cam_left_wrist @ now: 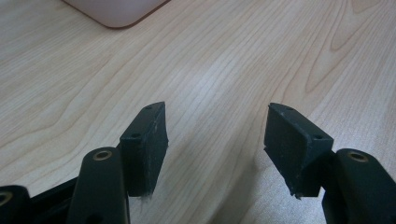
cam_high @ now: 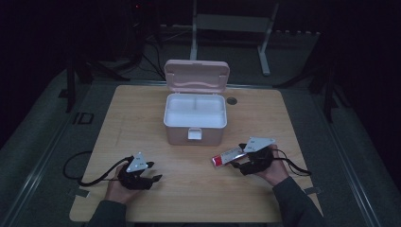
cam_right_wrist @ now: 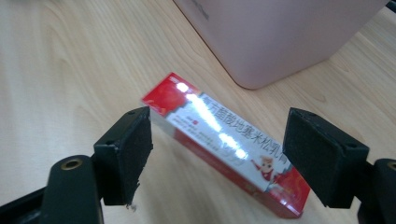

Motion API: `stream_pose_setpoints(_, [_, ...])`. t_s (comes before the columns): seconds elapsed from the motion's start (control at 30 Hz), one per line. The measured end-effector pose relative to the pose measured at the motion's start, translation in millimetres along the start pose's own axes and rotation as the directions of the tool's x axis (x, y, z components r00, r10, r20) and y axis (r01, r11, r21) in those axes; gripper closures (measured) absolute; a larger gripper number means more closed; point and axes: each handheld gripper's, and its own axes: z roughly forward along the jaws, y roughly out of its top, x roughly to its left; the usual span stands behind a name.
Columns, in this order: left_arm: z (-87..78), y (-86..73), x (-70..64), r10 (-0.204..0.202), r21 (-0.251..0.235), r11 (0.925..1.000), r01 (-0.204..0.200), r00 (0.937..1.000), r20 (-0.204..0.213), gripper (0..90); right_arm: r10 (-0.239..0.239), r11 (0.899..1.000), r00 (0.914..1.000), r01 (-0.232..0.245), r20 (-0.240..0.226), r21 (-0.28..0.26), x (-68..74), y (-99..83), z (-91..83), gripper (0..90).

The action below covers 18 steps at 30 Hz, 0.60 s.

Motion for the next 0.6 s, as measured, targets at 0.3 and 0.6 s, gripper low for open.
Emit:
stream_pose_setpoints(0.3, [2.5,-1.1,0.0,0.003,0.022,0.9998,-0.003,1.0000,0.006,39.2,-0.067,0.997,0.9975,0.068,-0.024,0.045,-1.9,8.5,24.2,15.1])
stream_pose_setpoints(0.6, [2.1,-1.4,-0.2,0.001,0.025,0.9997,-0.001,0.9999,0.015,39.3,-0.093,0.988,0.9925,0.101,-0.079,0.113,-5.0,9.2,51.8,16.2])
